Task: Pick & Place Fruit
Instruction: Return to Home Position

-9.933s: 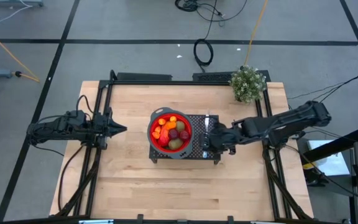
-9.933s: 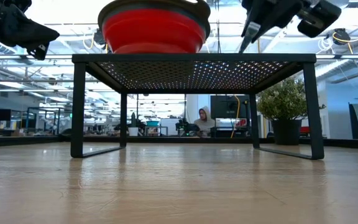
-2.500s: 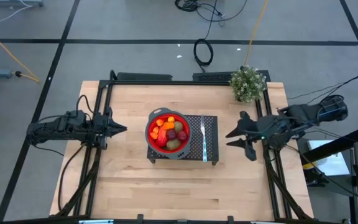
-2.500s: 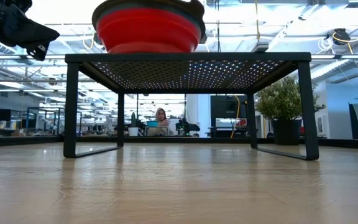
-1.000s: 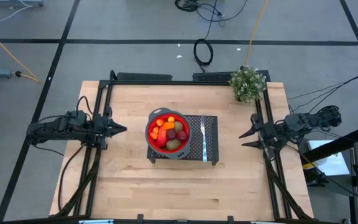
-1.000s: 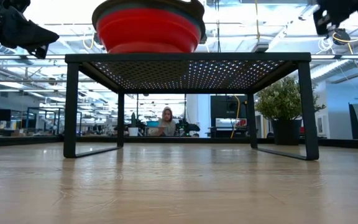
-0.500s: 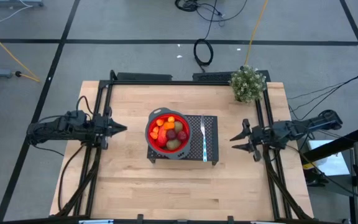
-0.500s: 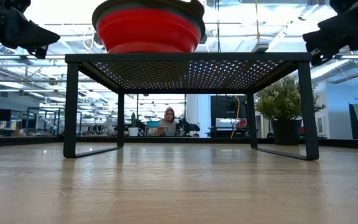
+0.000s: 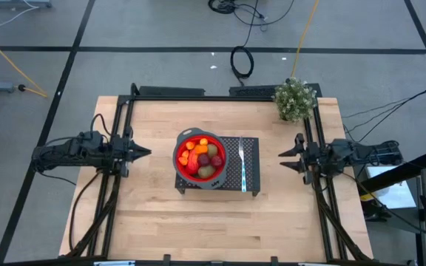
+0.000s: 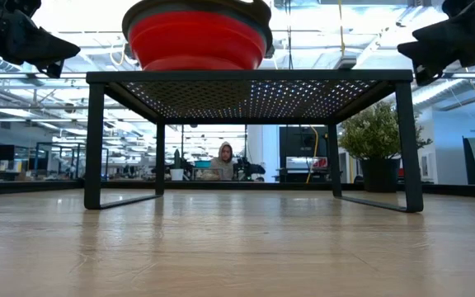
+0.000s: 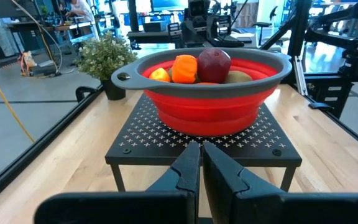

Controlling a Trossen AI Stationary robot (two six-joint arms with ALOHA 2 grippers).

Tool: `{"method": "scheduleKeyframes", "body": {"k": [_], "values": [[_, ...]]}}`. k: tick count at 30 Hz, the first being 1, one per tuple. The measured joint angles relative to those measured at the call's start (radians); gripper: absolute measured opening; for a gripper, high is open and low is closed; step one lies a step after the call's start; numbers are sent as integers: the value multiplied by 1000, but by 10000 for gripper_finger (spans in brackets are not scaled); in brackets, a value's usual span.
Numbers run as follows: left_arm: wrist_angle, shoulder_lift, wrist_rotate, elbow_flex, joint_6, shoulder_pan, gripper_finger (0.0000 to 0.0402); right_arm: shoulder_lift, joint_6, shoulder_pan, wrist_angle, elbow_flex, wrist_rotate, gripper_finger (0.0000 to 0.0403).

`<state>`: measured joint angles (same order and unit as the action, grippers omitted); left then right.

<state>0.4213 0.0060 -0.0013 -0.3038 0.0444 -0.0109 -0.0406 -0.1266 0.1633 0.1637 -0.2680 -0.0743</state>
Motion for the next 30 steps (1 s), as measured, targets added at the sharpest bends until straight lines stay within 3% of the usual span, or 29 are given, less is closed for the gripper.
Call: {"method": "scheduleKeyframes", "body": {"k": [14, 21, 30], "values": [[5, 0, 0, 0, 90, 0, 19, 37, 7, 0, 21, 33, -2, 137], [74, 0, 1, 0, 36, 0, 19, 37, -9, 0, -122, 144, -2, 135], [5, 0, 1, 30, 79, 0, 19, 37, -8, 0, -212, 193, 0, 134]]}}
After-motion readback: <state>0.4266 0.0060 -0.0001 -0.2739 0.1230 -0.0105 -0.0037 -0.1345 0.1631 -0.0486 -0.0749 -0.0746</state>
